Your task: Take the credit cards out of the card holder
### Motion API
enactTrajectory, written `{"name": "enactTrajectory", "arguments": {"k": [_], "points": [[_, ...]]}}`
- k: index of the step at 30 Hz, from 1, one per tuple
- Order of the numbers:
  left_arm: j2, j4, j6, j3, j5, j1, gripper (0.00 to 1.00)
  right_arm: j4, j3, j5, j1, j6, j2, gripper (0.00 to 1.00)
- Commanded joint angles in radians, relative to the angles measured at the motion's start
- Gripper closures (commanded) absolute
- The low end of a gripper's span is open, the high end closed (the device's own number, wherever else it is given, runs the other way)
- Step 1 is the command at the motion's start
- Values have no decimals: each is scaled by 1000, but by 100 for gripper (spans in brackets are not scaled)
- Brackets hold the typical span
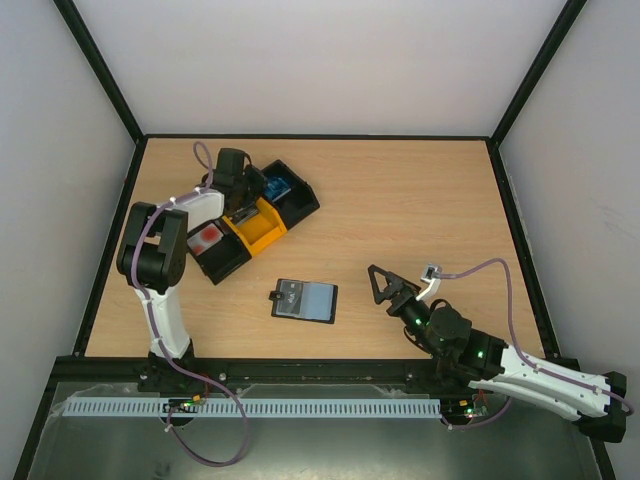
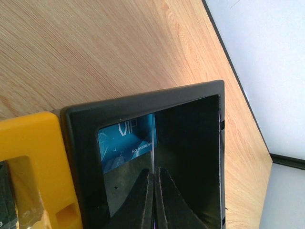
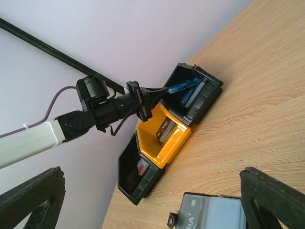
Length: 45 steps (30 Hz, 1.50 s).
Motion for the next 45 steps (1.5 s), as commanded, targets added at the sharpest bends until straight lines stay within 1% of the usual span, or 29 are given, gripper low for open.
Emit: {"name": "enactTrajectory", "arguments": {"k": [1, 4, 8, 14, 19, 22, 26, 27, 31, 33, 37, 41, 45], "points": [[18, -19, 37, 41, -42, 5, 96, -28, 27, 40, -1, 10, -14, 2], [16, -28, 47, 46, -48, 6, 93, -31, 29, 41, -1, 13, -16, 2], [13, -21, 53, 48, -51, 6, 86, -35, 33, 44, -1, 15, -20, 2], [25, -26, 53, 56, -41, 7, 84, -51, 33, 45, -1, 26, -32, 2], [8, -30, 78, 58, -31, 9, 78, -54, 29, 25, -1, 28, -29, 2], [-21, -50, 104, 67, -26, 9, 68, -63, 30, 13, -1, 29, -20, 2], [-82, -106, 152, 88, -32, 8, 46, -56, 32, -31, -1, -1, 0, 3], [-103, -142, 170, 99, -44, 7, 41, -64, 42, -39, -1, -15, 14, 2], [-170, -237, 244, 111, -59, 6, 22, -175, 104, -17, -1, -18, 105, 2], [-203, -276, 277, 110, -48, 6, 19, -211, 126, -1, -1, -12, 146, 2], [-271, -325, 341, 75, 19, 6, 13, -228, 133, 22, -1, -5, 169, 2], [-344, -365, 405, 21, 99, -7, 12, -244, 157, 17, -1, -28, 218, 2], [-445, -375, 468, -78, 123, -49, 14, -273, 191, 12, -1, -23, 316, 2]]}}
